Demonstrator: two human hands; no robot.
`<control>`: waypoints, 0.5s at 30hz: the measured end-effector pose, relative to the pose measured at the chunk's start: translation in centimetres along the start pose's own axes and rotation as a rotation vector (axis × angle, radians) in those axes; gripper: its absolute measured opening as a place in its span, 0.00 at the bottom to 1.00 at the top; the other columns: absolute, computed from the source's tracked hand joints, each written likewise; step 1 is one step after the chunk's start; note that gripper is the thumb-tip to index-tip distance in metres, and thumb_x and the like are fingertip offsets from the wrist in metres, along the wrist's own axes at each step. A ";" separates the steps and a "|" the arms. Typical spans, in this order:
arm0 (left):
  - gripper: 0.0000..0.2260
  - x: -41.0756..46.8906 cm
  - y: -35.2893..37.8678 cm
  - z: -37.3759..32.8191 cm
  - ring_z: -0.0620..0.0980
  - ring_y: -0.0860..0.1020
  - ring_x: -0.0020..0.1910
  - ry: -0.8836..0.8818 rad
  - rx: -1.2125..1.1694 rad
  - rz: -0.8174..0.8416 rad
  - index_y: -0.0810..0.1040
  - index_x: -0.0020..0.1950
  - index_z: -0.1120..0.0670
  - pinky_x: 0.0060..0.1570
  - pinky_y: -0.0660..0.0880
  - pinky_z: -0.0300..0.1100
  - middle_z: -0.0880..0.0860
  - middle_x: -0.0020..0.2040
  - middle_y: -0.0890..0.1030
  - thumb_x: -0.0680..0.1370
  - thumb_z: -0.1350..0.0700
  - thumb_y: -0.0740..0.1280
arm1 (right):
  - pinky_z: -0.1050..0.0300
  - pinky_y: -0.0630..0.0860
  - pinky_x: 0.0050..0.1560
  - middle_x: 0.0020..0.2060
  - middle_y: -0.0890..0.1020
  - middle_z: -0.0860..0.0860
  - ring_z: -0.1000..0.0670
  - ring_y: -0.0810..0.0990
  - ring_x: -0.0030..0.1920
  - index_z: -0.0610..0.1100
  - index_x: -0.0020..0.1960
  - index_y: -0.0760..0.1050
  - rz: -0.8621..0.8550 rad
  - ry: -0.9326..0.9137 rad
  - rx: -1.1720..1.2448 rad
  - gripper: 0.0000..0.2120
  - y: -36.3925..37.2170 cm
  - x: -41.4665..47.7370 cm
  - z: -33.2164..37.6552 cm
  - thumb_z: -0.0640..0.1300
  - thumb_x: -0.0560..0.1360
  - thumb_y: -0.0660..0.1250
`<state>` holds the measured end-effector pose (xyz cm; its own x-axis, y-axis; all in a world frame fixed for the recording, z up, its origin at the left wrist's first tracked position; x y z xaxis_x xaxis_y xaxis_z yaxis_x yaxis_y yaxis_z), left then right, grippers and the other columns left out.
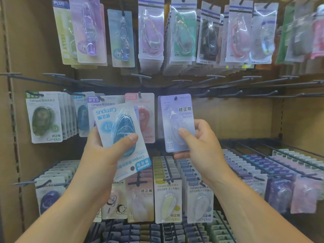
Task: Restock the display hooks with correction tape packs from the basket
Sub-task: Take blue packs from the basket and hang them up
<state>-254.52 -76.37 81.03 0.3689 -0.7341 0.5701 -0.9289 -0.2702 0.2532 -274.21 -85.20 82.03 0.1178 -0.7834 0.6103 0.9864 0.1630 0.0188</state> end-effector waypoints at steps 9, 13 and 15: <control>0.33 0.2 -0.2 0.2 0.54 0.88 0.54 -0.013 0.033 0.014 0.76 0.68 0.48 0.52 0.83 0.58 0.50 0.57 0.88 0.66 0.56 0.83 | 0.57 0.79 0.35 0.55 0.79 0.53 0.49 0.84 0.47 0.52 0.62 0.67 0.098 0.147 -0.405 0.09 0.4 5.1 -0.5 0.50 0.84 0.61; 0.30 0.2 -0.6 0.4 0.55 0.88 0.54 -0.006 0.027 0.015 0.76 0.68 0.47 0.51 0.84 0.58 0.50 0.58 0.87 0.67 0.52 0.78 | 0.53 0.80 0.39 0.55 0.79 0.51 0.47 0.83 0.46 0.52 0.64 0.66 0.109 0.198 -0.537 0.11 0.9 7.6 -1.3 0.53 0.84 0.61; 0.30 0.1 -0.7 0.3 0.55 0.88 0.54 -0.007 0.023 0.027 0.76 0.68 0.47 0.48 0.84 0.56 0.50 0.58 0.87 0.67 0.53 0.77 | 0.55 0.75 0.37 0.54 0.79 0.51 0.50 0.80 0.45 0.51 0.65 0.66 0.115 0.155 -0.736 0.15 0.6 8.1 -1.2 0.57 0.83 0.62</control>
<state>-253.83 -76.46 80.66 0.3438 -0.7454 0.5711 -0.9389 -0.2645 0.2201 -272.54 -92.15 86.02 0.1852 -0.8700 0.4569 0.7822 -0.1509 -0.6045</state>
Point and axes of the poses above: each hand's wrist, its own x-axis towards the middle knuckle, its own y-axis out of the palm, z = x × y, the point moved 2 cm from there along x, towards the middle knuckle
